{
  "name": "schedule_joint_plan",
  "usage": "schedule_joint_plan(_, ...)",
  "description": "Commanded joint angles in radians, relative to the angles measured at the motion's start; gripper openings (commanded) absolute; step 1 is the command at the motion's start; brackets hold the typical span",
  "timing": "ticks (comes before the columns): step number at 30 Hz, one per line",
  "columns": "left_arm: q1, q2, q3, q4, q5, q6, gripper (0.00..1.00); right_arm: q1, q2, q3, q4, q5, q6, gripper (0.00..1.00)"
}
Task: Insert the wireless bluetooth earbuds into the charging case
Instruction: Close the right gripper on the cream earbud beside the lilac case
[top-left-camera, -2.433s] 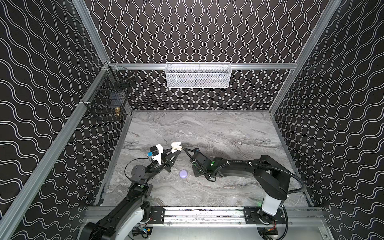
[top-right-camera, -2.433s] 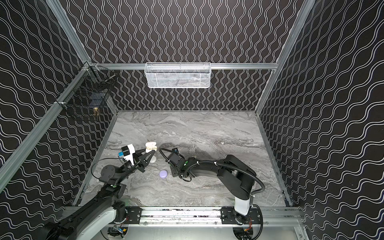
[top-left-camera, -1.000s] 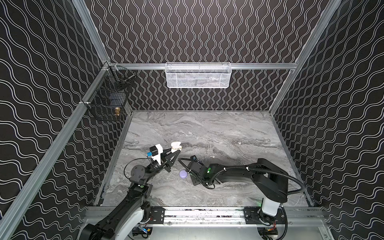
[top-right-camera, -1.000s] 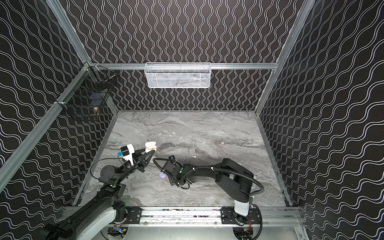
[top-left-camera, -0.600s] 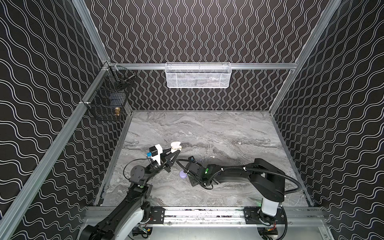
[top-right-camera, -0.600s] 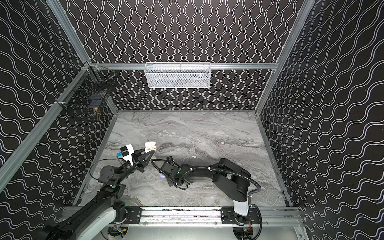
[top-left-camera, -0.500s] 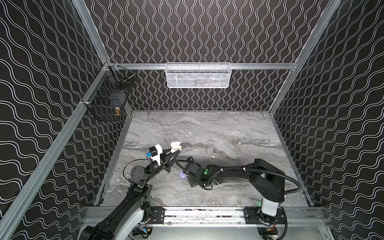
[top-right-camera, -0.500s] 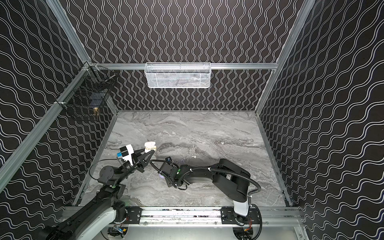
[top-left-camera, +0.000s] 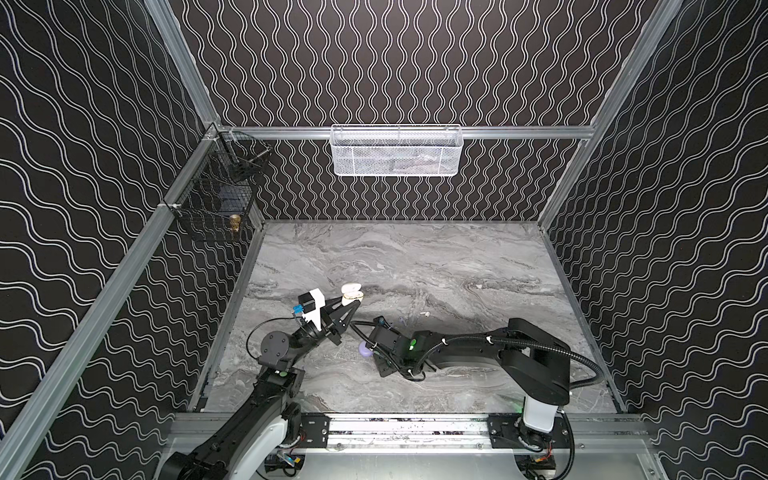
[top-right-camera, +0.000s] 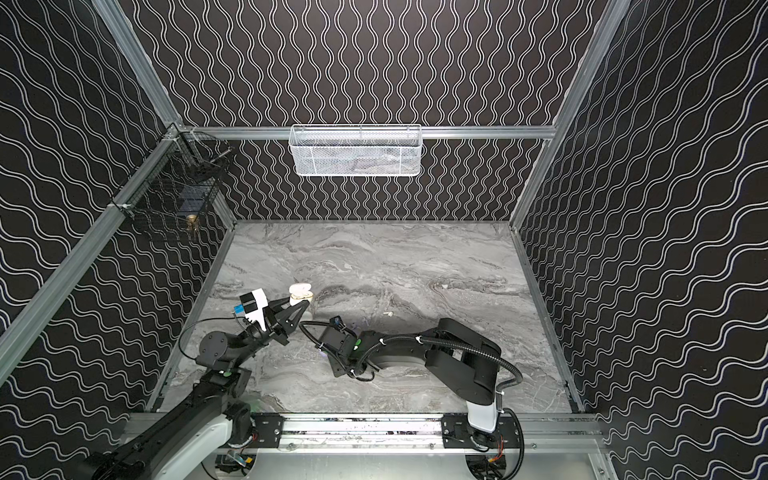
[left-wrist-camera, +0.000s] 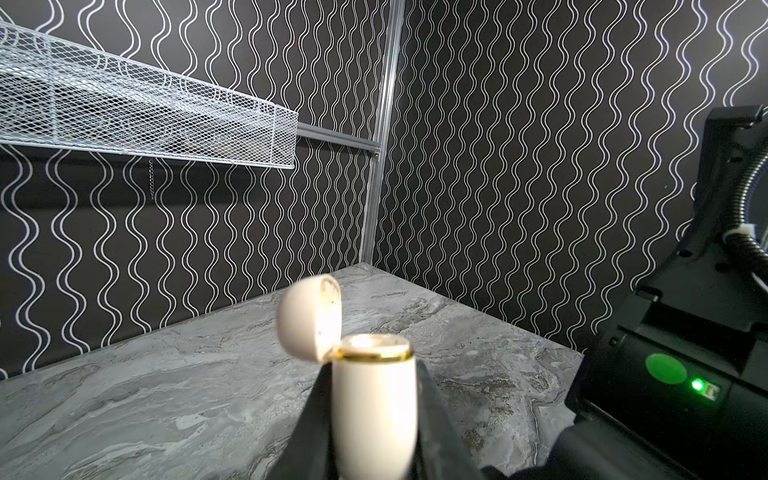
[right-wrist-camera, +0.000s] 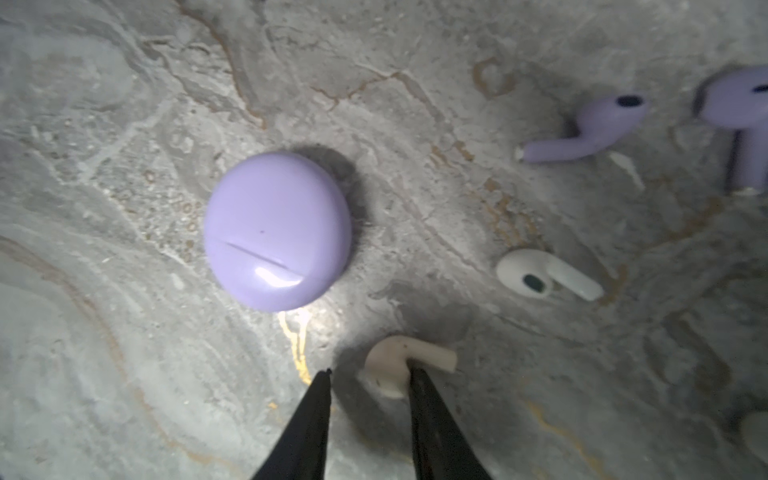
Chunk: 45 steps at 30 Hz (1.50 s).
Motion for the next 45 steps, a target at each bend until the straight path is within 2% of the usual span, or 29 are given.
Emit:
schedule_joint_plan(1, -0.001, -0.001, 0.001, 0.026, 0.006, -0.005, 0.00, 0.014, 0.006, 0.018, 0.016, -0.019, 0.012, 0.35)
schedule_joint_plan(7, 0.000, -0.011, -0.002, 0.022, 0.007, -0.008, 0.00, 0.014, 0.033, 0.043, 0.037, -0.050, 0.006, 0.35)
schedule_joint_plan(16, -0.001, -0.028, 0.008, -0.009, 0.002, 0.005, 0.00, 0.014, 0.002, 0.082, -0.006, 0.008, -0.035, 0.35)
schedule_joint_plan(21, -0.001, -0.024, 0.011, -0.007, 0.003, 0.004, 0.00, 0.013, -0.058, 0.076, -0.040, 0.071, -0.069, 0.41)
schedule_joint_plan(25, 0.000, -0.027, 0.013, -0.009, 0.003, 0.005, 0.00, -0.006, -0.038, 0.089, -0.061, 0.098, -0.120, 0.47)
schedule_joint_plan(35, 0.000, -0.052, 0.015, -0.043, -0.006, 0.016, 0.00, -0.027, 0.073, 0.146, -0.085, 0.008, -0.160, 0.44)
schedule_joint_plan(45, -0.001, -0.046, 0.013, -0.030, -0.002, 0.010, 0.00, -0.027, 0.133, 0.173, -0.130, 0.021, -0.153, 0.41)
